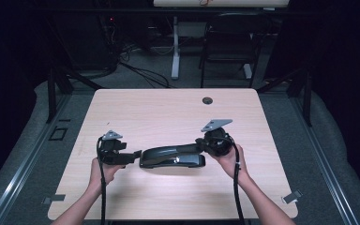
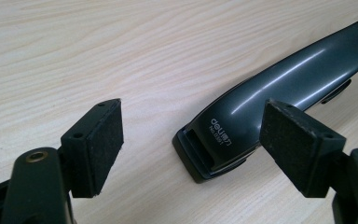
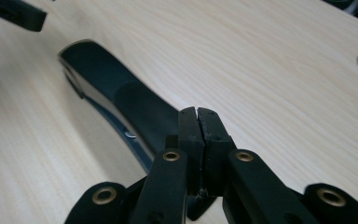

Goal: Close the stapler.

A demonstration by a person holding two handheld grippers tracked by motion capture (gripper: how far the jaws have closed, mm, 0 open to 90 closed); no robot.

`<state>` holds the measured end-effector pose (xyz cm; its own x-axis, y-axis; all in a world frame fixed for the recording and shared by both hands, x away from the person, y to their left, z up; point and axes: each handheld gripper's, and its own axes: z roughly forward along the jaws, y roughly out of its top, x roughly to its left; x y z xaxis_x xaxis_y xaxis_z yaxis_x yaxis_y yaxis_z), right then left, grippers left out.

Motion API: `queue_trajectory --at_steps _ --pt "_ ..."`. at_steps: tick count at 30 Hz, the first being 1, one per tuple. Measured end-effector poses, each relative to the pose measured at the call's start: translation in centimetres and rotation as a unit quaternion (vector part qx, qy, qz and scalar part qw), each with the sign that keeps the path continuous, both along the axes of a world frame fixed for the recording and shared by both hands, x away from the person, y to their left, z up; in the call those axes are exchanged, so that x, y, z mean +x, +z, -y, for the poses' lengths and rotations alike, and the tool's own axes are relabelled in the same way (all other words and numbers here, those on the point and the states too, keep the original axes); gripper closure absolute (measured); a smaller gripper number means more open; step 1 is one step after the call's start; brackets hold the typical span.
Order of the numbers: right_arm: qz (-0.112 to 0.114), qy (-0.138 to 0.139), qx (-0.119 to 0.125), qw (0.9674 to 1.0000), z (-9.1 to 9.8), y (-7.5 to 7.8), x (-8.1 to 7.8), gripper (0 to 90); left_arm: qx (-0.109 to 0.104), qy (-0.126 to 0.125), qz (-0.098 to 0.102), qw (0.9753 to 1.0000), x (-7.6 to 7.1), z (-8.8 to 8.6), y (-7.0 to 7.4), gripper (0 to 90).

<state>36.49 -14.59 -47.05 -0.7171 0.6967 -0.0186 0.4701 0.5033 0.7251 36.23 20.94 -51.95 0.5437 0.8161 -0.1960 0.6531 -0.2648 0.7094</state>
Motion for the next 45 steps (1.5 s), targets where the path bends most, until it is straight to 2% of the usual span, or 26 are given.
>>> queue_trajectory --at_steps 4,8,16,26,29,31,45 --pt "-0.014 0.01 -0.017 0.9997 -0.8 -0.5 -0.1 89.2 0.001 0.001 0.0 1.0 0.0 0.0 0.0 21.1" --pt "-0.014 0.012 -0.015 0.9997 -0.8 -0.5 0.0 89.4 0.001 0.001 0.003 1.0 0.0 0.0 0.0 18.1" --pt "-0.024 0.013 -0.042 0.9988 -1.2 -1.4 0.0 90.0 0.001 -0.001 0.005 1.0 0.0 0.0 0.1 15.7" --pt "-0.039 0.02 -0.039 0.9983 -1.7 -1.9 0.1 90.0 0.003 -0.002 0.005 1.0 0.0 0.0 0.0 15.7" --pt "-0.054 0.019 -0.04 0.9976 -1.7 -2.4 0.3 90.0 0.004 -0.005 0.003 1.0 0.1 0.0 0.0 15.7" --pt "-0.056 0.019 -0.031 0.9978 -1.4 -2.5 0.3 90.0 0.005 -0.007 0.0 1.0 0.0 0.1 0.0 15.7" --pt "-0.069 0.02 -0.019 0.9972 -1.2 -2.8 0.5 90.0 0.008 -0.009 0.001 0.9999 0.1 0.2 -0.1 15.7"
